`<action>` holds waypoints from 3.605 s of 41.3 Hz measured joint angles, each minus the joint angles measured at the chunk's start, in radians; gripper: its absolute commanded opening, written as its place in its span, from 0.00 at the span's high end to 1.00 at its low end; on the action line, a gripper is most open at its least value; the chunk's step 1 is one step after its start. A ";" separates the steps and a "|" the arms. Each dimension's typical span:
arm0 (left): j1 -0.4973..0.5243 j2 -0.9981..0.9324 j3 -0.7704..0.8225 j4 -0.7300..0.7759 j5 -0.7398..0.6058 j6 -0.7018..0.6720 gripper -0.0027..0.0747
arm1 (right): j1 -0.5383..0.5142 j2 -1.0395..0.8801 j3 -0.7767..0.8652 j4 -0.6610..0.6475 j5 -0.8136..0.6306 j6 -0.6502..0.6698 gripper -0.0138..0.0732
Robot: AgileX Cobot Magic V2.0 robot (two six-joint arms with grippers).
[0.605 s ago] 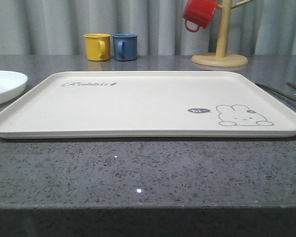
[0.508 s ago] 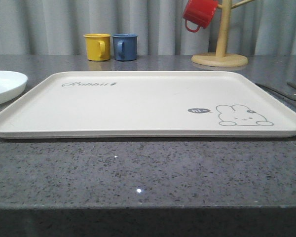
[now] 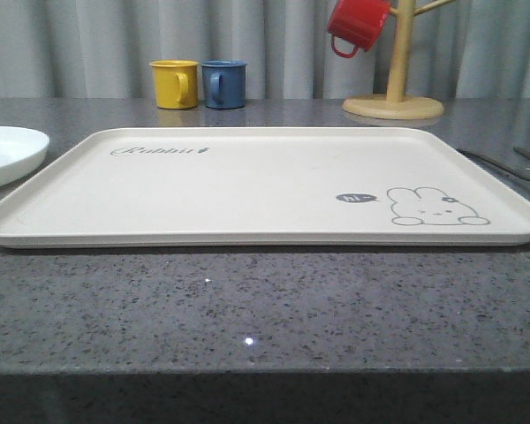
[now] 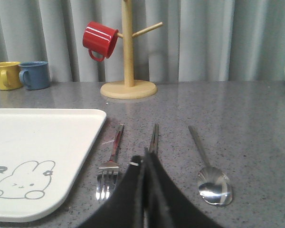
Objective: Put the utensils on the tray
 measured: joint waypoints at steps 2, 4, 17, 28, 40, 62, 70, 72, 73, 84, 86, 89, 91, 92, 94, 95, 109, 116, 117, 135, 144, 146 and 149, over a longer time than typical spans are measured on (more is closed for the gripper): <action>0.000 0.000 0.000 0.000 0.000 0.000 0.99 | 0.000 0.000 0.000 0.000 0.000 0.000 0.92; 0.000 0.000 0.000 0.000 -0.003 0.000 0.99 | 0.000 0.000 0.000 0.000 0.000 0.000 0.92; 0.000 0.000 -0.088 0.000 -0.060 0.000 0.99 | 0.000 0.000 -0.089 0.000 0.043 0.000 0.92; 0.000 0.086 -0.447 0.012 0.182 0.002 0.99 | 0.000 0.093 -0.456 0.000 0.372 0.000 0.92; 0.000 0.333 -0.699 0.018 0.443 0.003 0.99 | 0.000 0.359 -0.728 0.000 0.635 0.000 0.92; 0.000 0.553 -0.706 0.015 0.535 0.003 0.95 | 0.000 0.595 -0.697 0.000 0.703 0.000 0.66; 0.000 0.596 -0.706 0.008 0.535 0.003 0.46 | 0.000 0.617 -0.697 0.000 0.703 0.000 0.28; 0.000 0.609 -0.706 0.008 0.535 0.003 0.36 | 0.000 0.617 -0.697 0.000 0.703 0.000 0.27; 0.000 0.612 -0.706 0.008 0.535 0.003 0.32 | 0.000 0.617 -0.697 0.000 0.703 0.000 0.28; 0.000 0.760 -0.763 0.035 0.655 0.003 0.30 | 0.000 0.617 -0.697 0.000 0.703 0.000 0.28; 0.000 0.817 -0.796 0.049 0.702 0.003 0.30 | 0.000 0.617 -0.697 0.000 0.703 0.000 0.28; 0.000 0.893 -0.840 0.055 0.756 0.003 0.30 | 0.000 0.617 -0.697 0.000 0.703 0.000 0.28; 0.000 0.941 -0.866 0.057 0.791 0.003 0.30 | 0.000 0.617 -0.697 0.000 0.703 0.000 0.28; 0.001 0.973 -0.882 0.058 0.802 0.003 0.30 | 0.000 0.617 -0.697 0.000 0.703 0.000 0.28; 0.008 1.027 -0.911 0.058 0.817 0.003 0.30 | 0.000 0.617 -0.697 0.000 0.703 0.000 0.28; 0.014 1.049 -0.923 0.056 0.819 0.003 0.30 | 0.000 0.617 -0.697 0.000 0.703 0.000 0.28; 0.329 1.352 -1.089 -0.265 0.842 0.189 0.30 | 0.000 0.617 -0.697 0.000 0.703 0.000 0.28; 0.399 1.481 -1.118 -0.393 0.827 0.279 0.30 | 0.000 0.617 -0.697 0.000 0.703 0.000 0.28; 0.401 1.494 -1.124 -0.398 0.826 0.281 0.30 | 0.000 0.617 -0.697 0.000 0.703 0.000 0.28; 0.371 1.646 -1.170 -0.428 0.750 0.292 0.31 | 0.000 0.617 -0.697 0.000 0.703 0.000 0.28; 0.368 1.654 -1.177 -0.430 0.749 0.294 0.60 | 0.000 0.617 -0.697 0.000 0.703 0.000 0.28; 0.368 1.657 -1.177 -0.430 0.749 0.294 0.70 | 0.000 0.617 -0.697 0.000 0.703 0.000 0.28; 0.368 1.659 -1.177 -0.430 0.752 0.294 0.83 | 0.000 0.617 -0.697 0.000 0.703 0.000 0.28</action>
